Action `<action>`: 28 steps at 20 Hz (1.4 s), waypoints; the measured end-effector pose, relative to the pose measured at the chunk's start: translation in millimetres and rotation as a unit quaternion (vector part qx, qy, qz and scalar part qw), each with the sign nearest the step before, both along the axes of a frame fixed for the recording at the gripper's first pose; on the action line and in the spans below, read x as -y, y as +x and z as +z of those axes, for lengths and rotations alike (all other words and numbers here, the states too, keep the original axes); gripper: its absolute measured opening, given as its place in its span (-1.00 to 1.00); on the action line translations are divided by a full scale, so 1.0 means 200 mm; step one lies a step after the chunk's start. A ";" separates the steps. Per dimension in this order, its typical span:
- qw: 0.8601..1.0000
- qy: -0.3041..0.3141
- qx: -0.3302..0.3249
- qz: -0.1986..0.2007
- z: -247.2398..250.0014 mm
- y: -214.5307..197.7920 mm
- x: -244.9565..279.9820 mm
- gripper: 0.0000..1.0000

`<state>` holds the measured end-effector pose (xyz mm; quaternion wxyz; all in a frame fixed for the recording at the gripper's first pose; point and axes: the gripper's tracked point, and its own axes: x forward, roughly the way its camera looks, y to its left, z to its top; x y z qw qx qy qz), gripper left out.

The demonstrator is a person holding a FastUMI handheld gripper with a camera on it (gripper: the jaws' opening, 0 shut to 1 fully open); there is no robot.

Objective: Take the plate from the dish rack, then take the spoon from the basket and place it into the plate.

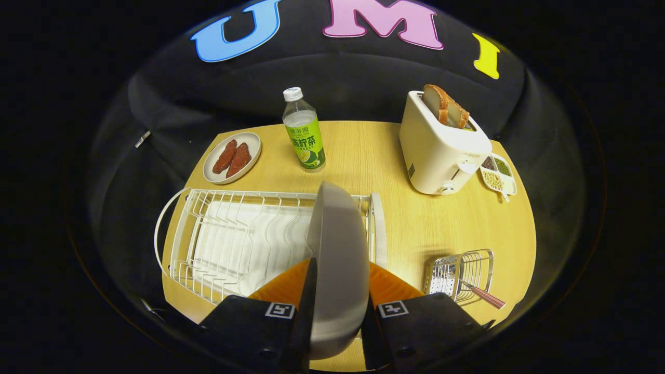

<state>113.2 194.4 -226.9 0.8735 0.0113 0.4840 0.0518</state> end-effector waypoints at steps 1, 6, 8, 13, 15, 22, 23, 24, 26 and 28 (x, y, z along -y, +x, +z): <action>1.000 -0.007 0.001 -0.002 0.01 0.00 0.00 -0.14; 0.999 -0.051 0.001 -0.007 0.04 -0.01 -0.01 -0.14; 0.998 -0.066 0.004 -0.006 0.06 0.00 -0.02 -0.14; 0.992 -0.124 0.027 0.018 0.11 0.06 0.00 -0.21; 0.990 -0.136 0.029 0.012 0.11 0.07 0.05 -0.24; 0.993 -0.116 0.029 -0.015 0.17 0.04 0.18 -0.31; 0.994 -0.104 0.032 -0.014 0.18 0.02 0.18 -0.31; 0.996 -0.087 0.034 -0.014 0.19 0.00 0.18 -0.31; 0.999 -0.041 0.033 -0.010 0.23 -0.07 0.17 -0.33; 0.999 -0.004 0.038 -0.003 0.29 -0.12 0.18 -0.33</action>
